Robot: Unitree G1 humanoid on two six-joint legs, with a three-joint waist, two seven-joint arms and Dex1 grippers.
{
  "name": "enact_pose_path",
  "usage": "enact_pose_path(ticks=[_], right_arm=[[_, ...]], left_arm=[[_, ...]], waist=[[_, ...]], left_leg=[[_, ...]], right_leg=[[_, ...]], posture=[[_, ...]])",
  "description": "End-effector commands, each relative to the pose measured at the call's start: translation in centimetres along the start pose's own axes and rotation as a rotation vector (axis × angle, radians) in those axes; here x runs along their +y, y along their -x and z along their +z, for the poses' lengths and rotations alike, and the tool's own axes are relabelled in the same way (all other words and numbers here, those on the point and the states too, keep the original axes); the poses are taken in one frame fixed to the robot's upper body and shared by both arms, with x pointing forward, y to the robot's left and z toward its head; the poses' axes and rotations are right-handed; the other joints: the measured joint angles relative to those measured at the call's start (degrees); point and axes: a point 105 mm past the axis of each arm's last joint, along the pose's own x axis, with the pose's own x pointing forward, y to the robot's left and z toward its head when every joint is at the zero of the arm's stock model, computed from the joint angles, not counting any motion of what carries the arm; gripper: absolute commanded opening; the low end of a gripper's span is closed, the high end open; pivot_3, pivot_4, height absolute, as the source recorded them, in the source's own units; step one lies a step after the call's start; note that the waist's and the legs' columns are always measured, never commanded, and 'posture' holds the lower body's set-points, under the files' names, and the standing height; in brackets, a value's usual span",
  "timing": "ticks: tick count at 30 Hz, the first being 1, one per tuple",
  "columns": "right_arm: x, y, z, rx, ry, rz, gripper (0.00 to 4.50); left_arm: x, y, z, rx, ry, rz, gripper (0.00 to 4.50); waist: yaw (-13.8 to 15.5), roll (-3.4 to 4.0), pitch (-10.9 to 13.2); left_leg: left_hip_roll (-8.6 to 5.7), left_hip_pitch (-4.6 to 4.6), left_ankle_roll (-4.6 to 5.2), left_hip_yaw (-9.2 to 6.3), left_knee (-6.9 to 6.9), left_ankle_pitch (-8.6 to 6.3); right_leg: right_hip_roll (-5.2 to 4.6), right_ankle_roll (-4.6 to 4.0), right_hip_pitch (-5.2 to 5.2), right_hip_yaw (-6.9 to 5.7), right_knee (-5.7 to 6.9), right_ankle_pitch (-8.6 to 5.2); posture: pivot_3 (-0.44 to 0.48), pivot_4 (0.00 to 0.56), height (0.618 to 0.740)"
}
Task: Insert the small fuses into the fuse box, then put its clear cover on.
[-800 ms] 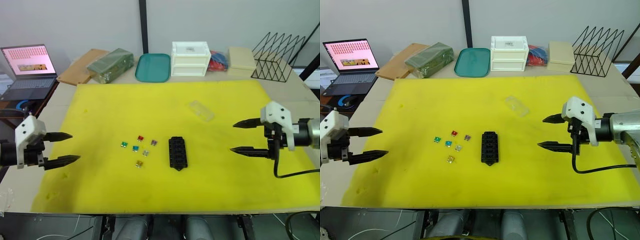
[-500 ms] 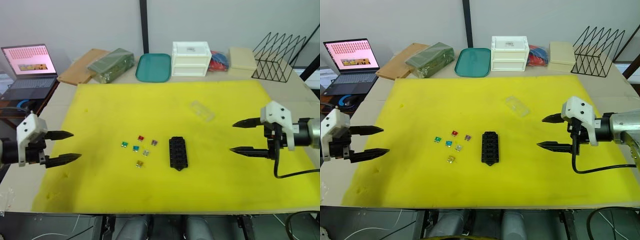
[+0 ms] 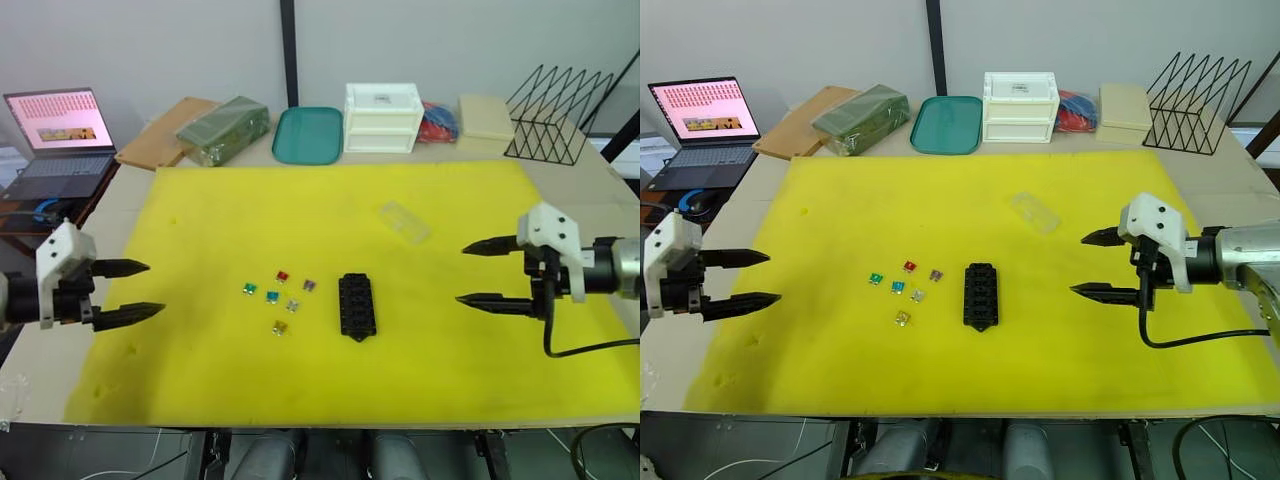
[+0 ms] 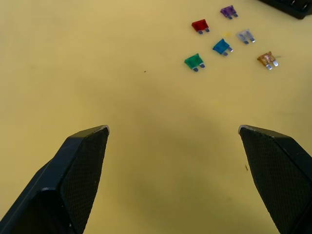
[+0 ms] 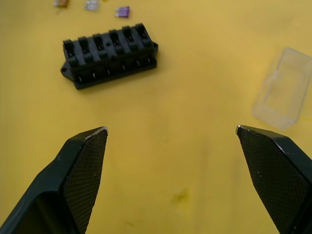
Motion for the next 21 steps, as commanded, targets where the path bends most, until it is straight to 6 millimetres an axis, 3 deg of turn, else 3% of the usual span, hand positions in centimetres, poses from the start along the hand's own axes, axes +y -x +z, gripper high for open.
enact_pose_path(ticks=[1, 6, 15, 18, 21], right_arm=[[0.6, -0.4, 1.8, -0.063, 0.053, -0.002, 4.48], [1.8, -2.4, 4.2, -0.157, 0.092, 0.038, 4.48], [5.2, -7.0, 7.6, -0.269, 0.228, 0.208, 4.48], [5.6, -8.3, 8.5, -0.290, 0.266, 0.233, 4.50], [5.6, -8.9, 8.7, -0.289, 0.288, 0.243, 4.50]], left_arm=[[-0.4, -0.4, 0.3, -0.005, 0.041, -0.055, 4.50], [-1.2, -2.7, 0.2, -0.004, 0.191, -0.168, 4.50], [-0.8, -6.6, 1.8, -0.088, 0.766, -0.357, 4.50], [-0.1, -8.0, 1.5, -0.062, 0.858, -0.352, 3.95], [0.6, -9.3, 1.7, -0.068, 0.911, -0.349, 2.94]], waist=[[0.0, -0.01, 0.0], [0.0, -0.01, 0.0], [-0.2, -0.11, 0.0], [-0.5, -0.12, 0.0], [-0.8, -0.15, 0.0]], left_leg=[[0.00, 0.00, 0.00, 0.00, 0.00, 0.00], [0.01, 0.00, 0.00, 0.01, 0.01, 0.00], [-0.01, -0.06, 0.00, 0.00, 0.10, 0.01], [-0.01, -0.05, -0.03, 0.00, 0.14, 0.03], [-0.04, -0.07, -0.03, -0.01, 0.13, 0.02]], right_leg=[[0.00, 0.00, 0.00, 0.00, 0.00, 0.00], [0.01, 0.00, -0.03, 0.02, 0.04, 0.00], [0.06, 0.02, -0.10, 0.03, 0.13, 0.01], [0.09, 0.02, -0.15, 0.05, 0.24, 0.01], [0.09, 0.02, -0.18, 0.06, 0.23, 0.01]], posture=[[0.000, 0.150, 0.740], [0.000, 0.150, 0.740], [0.000, 0.150, 0.740], [0.000, 0.150, 0.740], [0.000, 0.150, 0.740]])
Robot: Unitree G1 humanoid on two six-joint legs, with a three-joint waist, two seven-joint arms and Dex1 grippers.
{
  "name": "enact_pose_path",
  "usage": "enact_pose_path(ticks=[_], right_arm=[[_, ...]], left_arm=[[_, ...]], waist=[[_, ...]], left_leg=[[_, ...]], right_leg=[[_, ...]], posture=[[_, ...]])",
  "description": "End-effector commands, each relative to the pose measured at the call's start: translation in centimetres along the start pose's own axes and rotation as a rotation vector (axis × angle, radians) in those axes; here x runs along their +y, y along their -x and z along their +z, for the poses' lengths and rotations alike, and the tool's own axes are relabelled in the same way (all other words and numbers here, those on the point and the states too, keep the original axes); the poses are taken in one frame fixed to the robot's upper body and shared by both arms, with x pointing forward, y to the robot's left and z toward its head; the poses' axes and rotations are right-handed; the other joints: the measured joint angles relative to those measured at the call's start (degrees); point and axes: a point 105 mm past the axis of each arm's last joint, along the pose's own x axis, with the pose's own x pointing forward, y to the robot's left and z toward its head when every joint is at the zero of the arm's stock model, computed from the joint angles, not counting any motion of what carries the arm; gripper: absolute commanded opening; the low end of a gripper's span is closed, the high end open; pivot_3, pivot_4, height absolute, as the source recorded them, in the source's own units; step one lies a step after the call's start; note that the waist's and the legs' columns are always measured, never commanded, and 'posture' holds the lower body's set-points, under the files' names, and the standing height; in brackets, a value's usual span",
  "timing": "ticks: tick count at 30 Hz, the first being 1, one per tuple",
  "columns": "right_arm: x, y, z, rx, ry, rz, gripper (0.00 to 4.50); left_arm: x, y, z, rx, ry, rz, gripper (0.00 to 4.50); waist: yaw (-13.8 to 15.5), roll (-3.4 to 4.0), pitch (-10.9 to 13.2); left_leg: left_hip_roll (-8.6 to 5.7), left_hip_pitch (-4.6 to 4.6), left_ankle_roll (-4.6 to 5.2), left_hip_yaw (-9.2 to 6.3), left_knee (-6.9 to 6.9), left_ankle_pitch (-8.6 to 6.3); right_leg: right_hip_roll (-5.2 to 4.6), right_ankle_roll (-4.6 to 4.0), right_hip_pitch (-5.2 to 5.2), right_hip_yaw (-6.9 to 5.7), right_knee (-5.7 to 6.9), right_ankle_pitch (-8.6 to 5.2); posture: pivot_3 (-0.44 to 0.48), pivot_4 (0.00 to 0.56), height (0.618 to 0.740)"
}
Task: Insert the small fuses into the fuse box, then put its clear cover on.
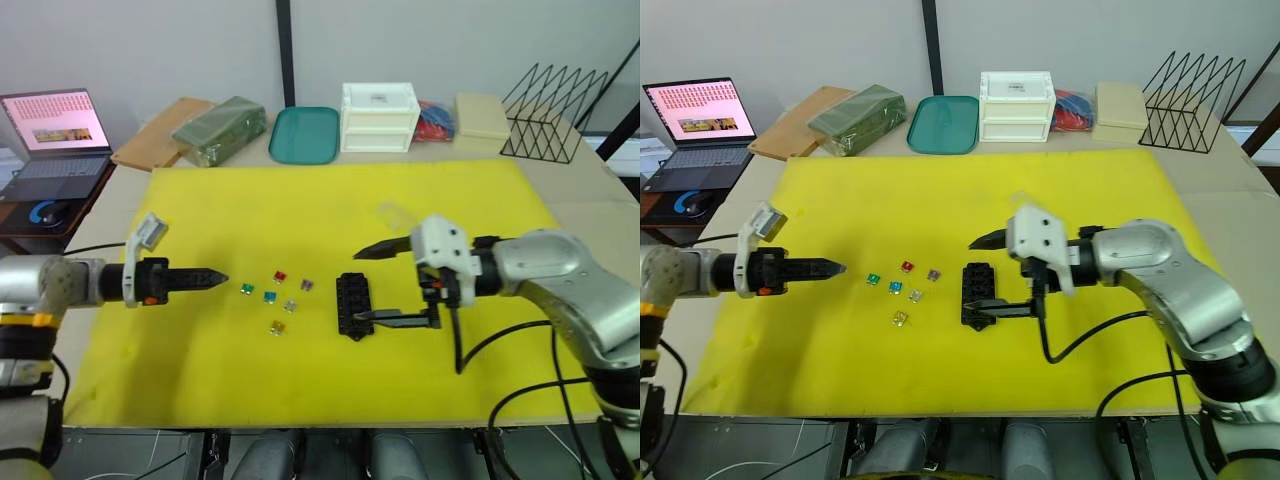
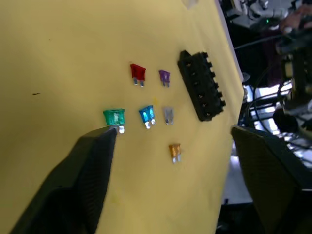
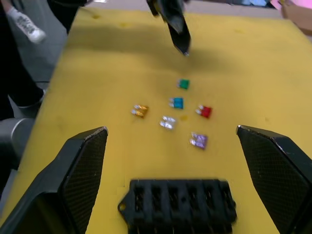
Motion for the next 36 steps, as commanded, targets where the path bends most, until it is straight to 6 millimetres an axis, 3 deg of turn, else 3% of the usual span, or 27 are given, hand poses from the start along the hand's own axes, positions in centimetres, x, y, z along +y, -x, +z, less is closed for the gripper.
enact_pose_path(ticks=[1, 7, 16, 25, 36], right_arm=[[-0.3, -0.3, 0.7, -0.004, 0.068, -0.003, 4.50], [-0.4, -0.2, 0.6, 0.003, 0.079, -0.005, 4.50], [-0.2, -0.2, 0.8, 0.001, 0.076, -0.004, 4.50], [-0.4, -0.2, 0.8, 0.005, 0.080, -0.012, 4.50], [-0.6, -0.2, 0.9, 0.009, 0.081, -0.026, 4.50]], left_arm=[[0.6, -0.6, 0.7, -0.008, 0.045, 0.012, 2.94], [1.2, -1.8, 0.2, 0.044, 0.039, 0.018, 2.94], [1.9, -1.9, 0.4, 0.045, 0.028, 0.033, 2.94], [1.3, -3.1, -1.6, 0.132, 0.044, -0.027, 2.94], [2.1, -4.1, -1.9, 0.137, 0.025, -0.002, 2.94]], waist=[[-0.2, -0.06, 0.0], [-0.8, -0.09, 0.0], [-0.7, -0.09, 0.0], [-0.7, -0.09, 0.0], [-0.5, -0.09, -0.1]], left_leg=[[-0.01, -0.01, 0.00, -0.01, 0.00, 0.00], [0.00, -0.02, 0.00, -0.01, -0.02, 0.00], [0.00, -0.03, -0.01, 0.01, 0.01, 0.00], [0.00, -0.03, -0.01, 0.02, 0.01, 0.00], [-0.02, -0.03, -0.01, 0.02, 0.02, 0.00]], right_leg=[[0.02, 0.00, -0.01, 0.00, -0.01, 0.00], [0.07, 0.00, -0.08, 0.08, 0.01, 0.00], [0.07, 0.00, -0.09, 0.11, 0.02, 0.00], [0.05, 0.00, -0.09, 0.12, 0.03, 0.00], [0.02, 0.00, -0.08, 0.12, 0.04, 0.00]], posture=[[0.000, 0.150, 0.740], [0.000, 0.150, 0.740], [0.000, 0.150, 0.740], [0.000, 0.150, 0.740], [0.000, 0.150, 0.740]])
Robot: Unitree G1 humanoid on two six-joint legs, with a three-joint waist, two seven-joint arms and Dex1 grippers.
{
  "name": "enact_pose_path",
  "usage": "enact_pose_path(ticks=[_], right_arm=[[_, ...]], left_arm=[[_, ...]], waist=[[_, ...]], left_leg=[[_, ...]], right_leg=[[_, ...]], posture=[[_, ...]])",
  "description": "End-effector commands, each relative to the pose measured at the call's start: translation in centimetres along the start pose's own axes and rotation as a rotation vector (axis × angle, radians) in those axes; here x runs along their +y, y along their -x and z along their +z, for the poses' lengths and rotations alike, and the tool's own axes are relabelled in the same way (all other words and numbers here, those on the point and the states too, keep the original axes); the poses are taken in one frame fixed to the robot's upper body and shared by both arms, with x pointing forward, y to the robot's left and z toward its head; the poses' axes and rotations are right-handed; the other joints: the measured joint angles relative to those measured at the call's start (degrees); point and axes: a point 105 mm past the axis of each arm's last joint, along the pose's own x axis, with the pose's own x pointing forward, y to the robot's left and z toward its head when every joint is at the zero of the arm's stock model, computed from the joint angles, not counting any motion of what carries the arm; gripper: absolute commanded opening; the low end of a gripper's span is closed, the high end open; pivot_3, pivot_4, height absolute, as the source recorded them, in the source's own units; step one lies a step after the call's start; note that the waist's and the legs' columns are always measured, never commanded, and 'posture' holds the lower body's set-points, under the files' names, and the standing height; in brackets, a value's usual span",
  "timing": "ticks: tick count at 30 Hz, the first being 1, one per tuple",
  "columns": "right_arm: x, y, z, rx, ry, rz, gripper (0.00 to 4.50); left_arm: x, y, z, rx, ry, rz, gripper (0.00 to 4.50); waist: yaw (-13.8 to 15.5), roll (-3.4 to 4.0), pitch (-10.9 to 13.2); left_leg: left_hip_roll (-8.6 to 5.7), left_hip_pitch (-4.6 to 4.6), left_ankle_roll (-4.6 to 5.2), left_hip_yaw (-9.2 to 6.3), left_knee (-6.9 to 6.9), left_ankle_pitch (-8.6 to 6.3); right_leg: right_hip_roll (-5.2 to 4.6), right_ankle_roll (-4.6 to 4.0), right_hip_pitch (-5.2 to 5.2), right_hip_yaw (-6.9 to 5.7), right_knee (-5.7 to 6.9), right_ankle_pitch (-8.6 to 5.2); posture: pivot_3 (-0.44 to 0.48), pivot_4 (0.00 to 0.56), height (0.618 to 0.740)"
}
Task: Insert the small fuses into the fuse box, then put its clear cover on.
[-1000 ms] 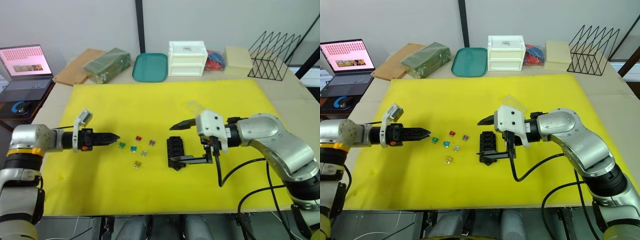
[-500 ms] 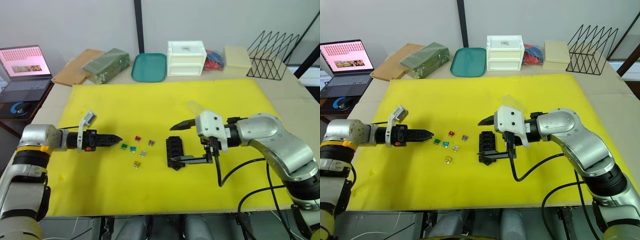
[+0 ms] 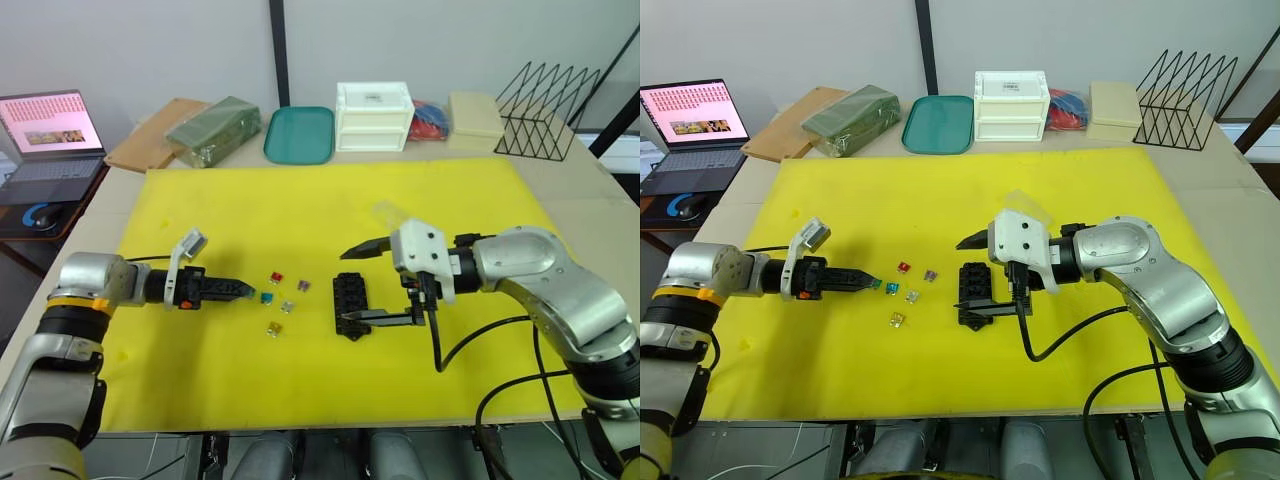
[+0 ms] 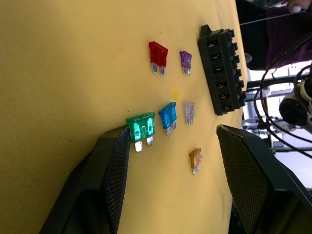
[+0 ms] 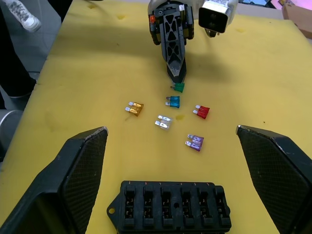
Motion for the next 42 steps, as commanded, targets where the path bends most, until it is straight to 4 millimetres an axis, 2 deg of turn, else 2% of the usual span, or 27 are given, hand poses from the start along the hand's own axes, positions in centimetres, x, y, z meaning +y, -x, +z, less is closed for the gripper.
enact_pose_path(ticks=[1, 3, 5, 13, 16, 17, 34, 37, 42], right_arm=[[-0.3, 0.3, 1.2, -0.014, 0.055, -0.020, 4.50], [-0.3, 0.3, 1.1, -0.012, 0.056, -0.022, 4.50], [-0.4, 0.3, 1.1, -0.009, 0.058, -0.023, 4.50], [-0.4, 0.4, 1.1, -0.008, 0.065, -0.022, 4.50], [-0.5, 0.4, 1.2, -0.007, 0.067, -0.024, 4.50], [-0.6, 0.4, 1.2, -0.007, 0.069, -0.026, 4.50], [-0.8, 0.1, 1.1, -0.007, 0.086, -0.017, 4.50], [-0.7, 0.1, 1.1, -0.008, 0.085, -0.013, 4.50], [-0.7, 0.1, 1.1, -0.007, 0.084, -0.011, 4.50]], left_arm=[[0.6, -0.5, -0.5, 0.012, 0.009, 0.020, 2.75], [0.8, -0.6, -0.4, 0.008, 0.009, 0.025, 2.33], [1.1, -0.6, -0.9, 0.025, 0.006, 0.039, 1.63], [2.0, -0.3, -1.4, 0.034, -0.007, 0.080, 1.63], [2.0, -0.2, -1.3, 0.026, -0.009, 0.085, 1.63], [2.1, -0.1, -1.3, 0.025, -0.010, 0.087, 1.44], [2.4, 0.6, -1.5, 0.012, -0.020, 0.106, 1.44], [2.4, 0.6, -1.4, 0.003, -0.021, 0.105, 0.82], [2.3, 0.7, -1.5, 0.004, -0.019, 0.101, 0.82]], waist=[[0.1, 0.00, 0.0], [0.1, -0.01, 0.0], [0.0, -0.01, 0.0], [-0.1, 0.00, 0.0], [-0.1, -0.01, 0.0], [-0.1, 0.00, 0.0], [-0.2, 0.00, 0.0], [-0.2, 0.00, 0.0], [-0.2, 0.00, 0.0]], left_leg=[[0.00, 0.00, 0.00, 0.00, 0.01, 0.00], [-0.02, 0.00, 0.00, 0.00, 0.02, 0.00], [-0.02, 0.00, 0.00, 0.00, 0.02, 0.00], [-0.02, 0.01, 0.00, 0.00, 0.01, 0.00], [-0.02, 0.01, 0.00, 0.00, 0.01, 0.00], [-0.02, 0.01, 0.00, 0.00, 0.01, 0.00], [-0.01, 0.02, 0.00, 0.00, 0.01, 0.00], [-0.01, 0.02, 0.00, 0.00, 0.01, 0.00], [-0.01, 0.02, 0.00, 0.00, 0.00, 0.00]], right_leg=[[0.00, 0.00, 0.01, 0.00, 0.00, 0.00], [-0.02, 0.00, 0.02, 0.00, 0.00, 0.00], [-0.02, 0.00, 0.01, 0.00, 0.01, 0.00], [-0.03, 0.00, 0.01, 0.00, 0.01, 0.00], [-0.02, 0.00, 0.01, 0.00, 0.02, 0.00], [-0.02, 0.00, 0.01, 0.00, 0.02, 0.00], [-0.01, 0.00, 0.00, 0.00, 0.05, 0.00], [-0.01, 0.00, 0.00, 0.00, 0.05, 0.00], [-0.01, 0.00, 0.00, 0.00, 0.05, 0.00]], posture=[[0.000, 0.150, 0.740], [0.000, 0.150, 0.740], [0.000, 0.150, 0.740], [0.000, 0.150, 0.740], [0.000, 0.150, 0.740], [0.000, 0.150, 0.740], [0.000, 0.150, 0.740], [0.000, 0.150, 0.740], [0.000, 0.150, 0.740]])
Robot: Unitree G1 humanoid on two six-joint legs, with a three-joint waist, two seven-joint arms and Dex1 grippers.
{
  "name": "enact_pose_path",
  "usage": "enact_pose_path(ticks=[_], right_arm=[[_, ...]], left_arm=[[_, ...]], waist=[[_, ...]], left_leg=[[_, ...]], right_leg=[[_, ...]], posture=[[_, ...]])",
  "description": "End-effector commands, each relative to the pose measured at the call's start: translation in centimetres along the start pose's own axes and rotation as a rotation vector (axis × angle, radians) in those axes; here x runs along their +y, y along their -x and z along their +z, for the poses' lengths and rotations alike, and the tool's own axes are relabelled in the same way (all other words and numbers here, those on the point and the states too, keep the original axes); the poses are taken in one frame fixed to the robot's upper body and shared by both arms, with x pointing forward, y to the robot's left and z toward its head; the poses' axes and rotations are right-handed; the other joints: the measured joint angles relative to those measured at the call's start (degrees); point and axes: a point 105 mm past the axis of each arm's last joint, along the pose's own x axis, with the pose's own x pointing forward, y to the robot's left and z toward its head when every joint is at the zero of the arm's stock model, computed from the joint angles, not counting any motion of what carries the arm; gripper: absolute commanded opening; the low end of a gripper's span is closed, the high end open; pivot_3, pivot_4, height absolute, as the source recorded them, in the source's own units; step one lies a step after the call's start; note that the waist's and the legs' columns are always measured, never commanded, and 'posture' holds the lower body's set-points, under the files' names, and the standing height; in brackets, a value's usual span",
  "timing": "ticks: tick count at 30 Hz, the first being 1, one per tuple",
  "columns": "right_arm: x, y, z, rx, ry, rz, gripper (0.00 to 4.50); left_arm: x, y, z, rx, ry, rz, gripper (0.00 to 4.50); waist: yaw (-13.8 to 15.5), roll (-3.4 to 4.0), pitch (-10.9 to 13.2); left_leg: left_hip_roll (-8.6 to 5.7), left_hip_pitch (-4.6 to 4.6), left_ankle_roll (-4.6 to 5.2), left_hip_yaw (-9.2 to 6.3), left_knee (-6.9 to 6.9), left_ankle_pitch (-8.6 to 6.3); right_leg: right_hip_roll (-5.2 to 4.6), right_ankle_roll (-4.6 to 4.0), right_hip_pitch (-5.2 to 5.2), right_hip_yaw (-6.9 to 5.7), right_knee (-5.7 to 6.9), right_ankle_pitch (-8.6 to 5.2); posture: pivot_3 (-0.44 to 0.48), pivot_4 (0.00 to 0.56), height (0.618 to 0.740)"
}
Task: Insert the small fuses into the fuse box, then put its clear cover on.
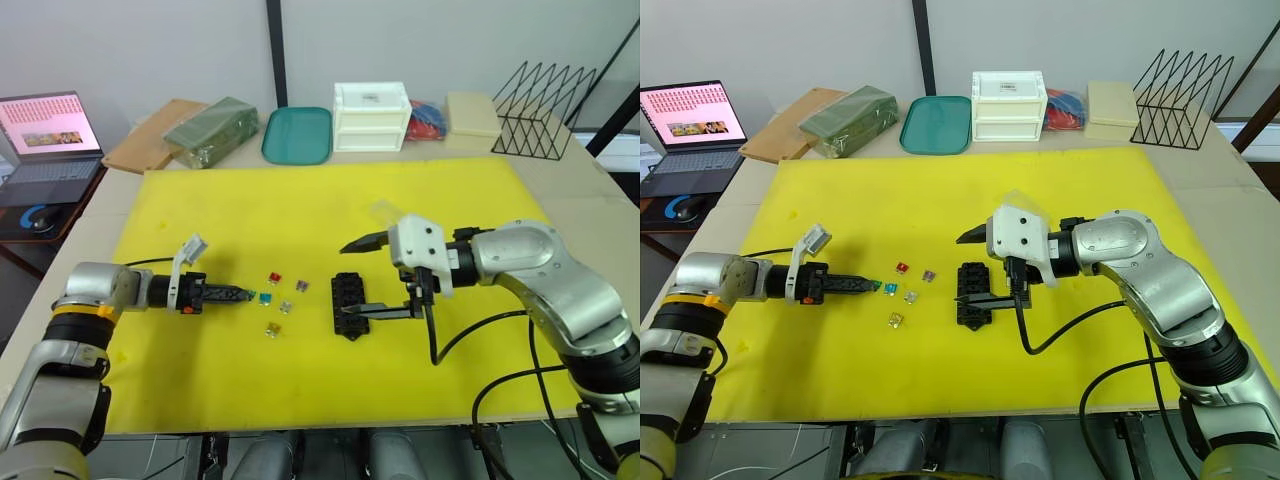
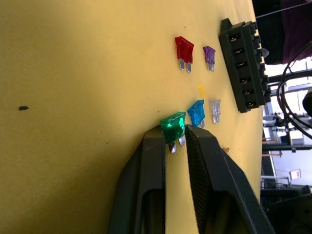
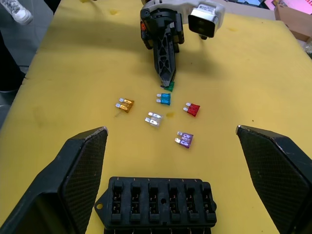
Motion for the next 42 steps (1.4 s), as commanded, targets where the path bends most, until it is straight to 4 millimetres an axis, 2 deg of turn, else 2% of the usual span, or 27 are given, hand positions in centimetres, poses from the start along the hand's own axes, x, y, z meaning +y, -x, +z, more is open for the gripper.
enact_pose_path(ticks=[1, 6, 10, 22, 24, 29, 32, 35, 38, 42], right_arm=[[-0.1, 0.1, 1.1, -0.019, 0.051, -0.001, 4.50], [-0.1, 0.1, 1.1, -0.018, 0.051, 0.001, 4.50], [-0.1, 0.1, 1.0, -0.017, 0.051, 0.002, 4.50], [-0.2, 0.1, 0.9, -0.012, 0.055, 0.004, 4.50], [-0.3, 0.1, 0.9, -0.012, 0.053, 0.000, 4.50], [-1.0, 0.5, 1.2, -0.024, -0.028, -0.048, 4.50], [-1.3, 0.7, 1.8, -0.043, -0.101, -0.079, 4.50], [-0.7, 0.8, 3.1, -0.083, -0.205, -0.020, 4.50], [-1.4, 0.6, 3.6, -0.085, -0.377, -0.003, 4.50], [-1.2, 0.6, 4.7, -0.111, -0.511, 0.063, 4.50]], left_arm=[[0.8, 0.6, -0.9, 0.012, 0.027, 0.046, 0.82], [0.7, 0.6, -0.8, 0.010, 0.027, 0.042, 0.82], [0.7, 0.6, -0.8, 0.005, 0.025, 0.042, 0.01], [0.5, 0.7, -0.5, -0.010, -0.009, 0.039, 0.01], [-0.3, 1.1, 0.1, -0.035, -0.080, 0.007, 0.01], [-4.4, 2.3, 2.3, -0.191, -0.289, -0.134, 0.01], [-6.9, 2.7, 2.9, -0.247, -0.395, -0.182, 0.01], [-9.7, 1.9, 2.4, -0.256, -0.516, -0.241, 0.01], [-12.8, -0.2, 1.9, -0.288, -0.672, -0.303, 0.01], [-14.9, -1.5, 3.1, -0.382, -0.759, -0.320, 0.01]], waist=[[0.0, 0.00, 0.0], [-0.1, 0.00, 0.0], [0.0, 0.00, 0.0], [0.0, 0.01, 0.0], [-0.1, 0.01, 0.0], [-0.1, -0.01, 0.0], [0.1, -0.01, 0.0], [0.2, -0.01, 0.0], [0.2, -0.01, 0.0], [0.3, -0.02, 0.0]], left_leg=[[0.00, 0.00, 0.00, 0.00, 0.00, 0.00], [0.00, 0.00, 0.00, 0.00, 0.00, 0.00], [0.00, 0.00, 0.00, 0.00, 0.00, 0.00], [0.00, 0.00, 0.00, 0.00, 0.00, 0.00], [0.00, 0.00, 0.00, 0.00, 0.00, 0.00], [0.02, -0.02, 0.00, 0.00, 0.00, 0.00], [0.02, -0.03, 0.00, 0.00, 0.01, 0.00], [0.01, -0.03, 0.00, 0.01, 0.00, 0.00], [0.01, -0.02, 0.00, 0.00, 0.00, 0.00], [0.02, -0.02, 0.00, 0.00, 0.02, 0.00]], right_leg=[[0.00, 0.00, 0.00, 0.00, 0.00, 0.00], [0.00, 0.00, 0.00, 0.00, 0.00, 0.00], [0.00, 0.00, 0.00, 0.00, 0.01, 0.00], [0.00, 0.00, -0.01, 0.00, 0.03, 0.00], [0.00, 0.00, -0.01, 0.00, 0.03, 0.00], [-0.01, 0.00, -0.04, 0.02, 0.03, 0.00], [-0.04, 0.00, -0.03, 0.02, 0.03, 0.00], [-0.06, 0.00, 0.01, 0.04, -0.03, 0.00], [-0.06, -0.01, 0.04, 0.05, -0.07, 0.00], [-0.05, -0.01, 0.06, 0.05, -0.06, 0.01]], posture=[[0.000, 0.150, 0.740], [0.000, 0.150, 0.740], [0.000, 0.150, 0.740], [0.000, 0.150, 0.740], [0.000, 0.150, 0.740], [0.000, 0.150, 0.740], [0.000, 0.150, 0.740], [0.000, 0.150, 0.740], [0.000, 0.150, 0.740], [0.000, 0.150, 0.740]])
